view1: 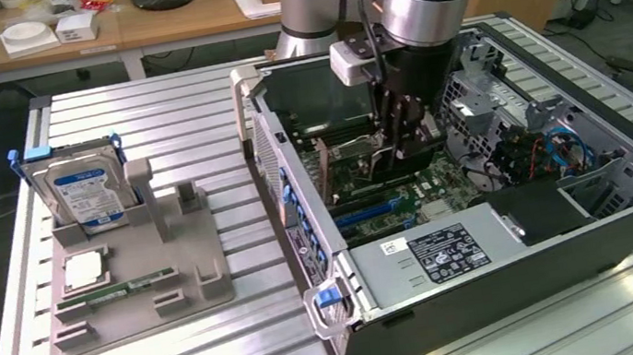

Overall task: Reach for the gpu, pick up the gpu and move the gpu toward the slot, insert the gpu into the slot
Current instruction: 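Insert the gpu into the slot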

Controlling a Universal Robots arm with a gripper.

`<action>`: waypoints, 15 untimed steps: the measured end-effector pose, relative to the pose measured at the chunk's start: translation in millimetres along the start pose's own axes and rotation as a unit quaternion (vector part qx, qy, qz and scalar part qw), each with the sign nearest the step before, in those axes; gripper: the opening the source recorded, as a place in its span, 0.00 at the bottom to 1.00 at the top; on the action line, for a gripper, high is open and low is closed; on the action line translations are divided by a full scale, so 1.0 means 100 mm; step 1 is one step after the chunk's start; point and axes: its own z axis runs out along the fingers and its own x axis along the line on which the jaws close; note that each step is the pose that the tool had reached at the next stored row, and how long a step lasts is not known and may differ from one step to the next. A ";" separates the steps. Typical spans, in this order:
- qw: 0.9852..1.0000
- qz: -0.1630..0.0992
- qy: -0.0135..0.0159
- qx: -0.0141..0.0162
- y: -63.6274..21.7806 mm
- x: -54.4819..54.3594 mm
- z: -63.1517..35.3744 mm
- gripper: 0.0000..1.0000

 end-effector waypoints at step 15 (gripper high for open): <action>1.000 0.000 0.000 0.000 0.006 0.04 0.154 0.26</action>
